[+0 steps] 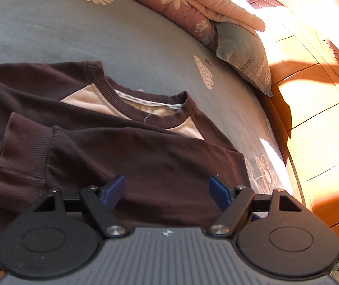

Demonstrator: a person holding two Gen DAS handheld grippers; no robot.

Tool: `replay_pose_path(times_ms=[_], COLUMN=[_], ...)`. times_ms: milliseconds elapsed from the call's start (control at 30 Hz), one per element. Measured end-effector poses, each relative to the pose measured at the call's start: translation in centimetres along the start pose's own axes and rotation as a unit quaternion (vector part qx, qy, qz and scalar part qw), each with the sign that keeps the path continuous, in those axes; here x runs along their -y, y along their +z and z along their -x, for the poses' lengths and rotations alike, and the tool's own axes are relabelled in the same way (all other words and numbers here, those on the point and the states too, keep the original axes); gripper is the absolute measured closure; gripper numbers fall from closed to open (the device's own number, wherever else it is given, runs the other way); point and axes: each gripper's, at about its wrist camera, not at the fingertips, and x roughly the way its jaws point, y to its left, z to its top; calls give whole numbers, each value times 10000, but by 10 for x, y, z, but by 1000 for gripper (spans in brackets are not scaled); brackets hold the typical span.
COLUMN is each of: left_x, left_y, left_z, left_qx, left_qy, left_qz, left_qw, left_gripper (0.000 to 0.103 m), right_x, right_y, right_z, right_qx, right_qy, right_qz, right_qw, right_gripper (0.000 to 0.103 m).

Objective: Fold clothes

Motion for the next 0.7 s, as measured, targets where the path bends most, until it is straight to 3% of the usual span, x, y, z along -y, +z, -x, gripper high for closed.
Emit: replay_pose_path(times_ms=[167,267,367,500,600,700], left_x=[-36,-34,-29,-42,-52,-49], left_y=[-22,-11,5,5,-10,-5], left_z=[30,39,37,26,35,39], left_qx=[120,193,464,612,712,586], left_qy=[-116,-91,-300,190,187,200], left_qz=[519,482,404,576,659,670], left_qw=[9985,9986,9977,9963,9951,9958], left_gripper=[26,26,23,28,38,37], right_x=[0,0,0,0,0,0], right_y=[0,0,0,0,0,0], right_z=[-1,-1,-2,-2,-1,-1], right_qx=[-6,-7,-11,-5,-8,-10], right_qy=[-2,-22,-31,-36,-19,-30], right_qz=[-2,10,21,37,34,38], right_qw=[10000,10000,10000,10000,10000,10000], right_gripper=[0,0,0,0,0,0])
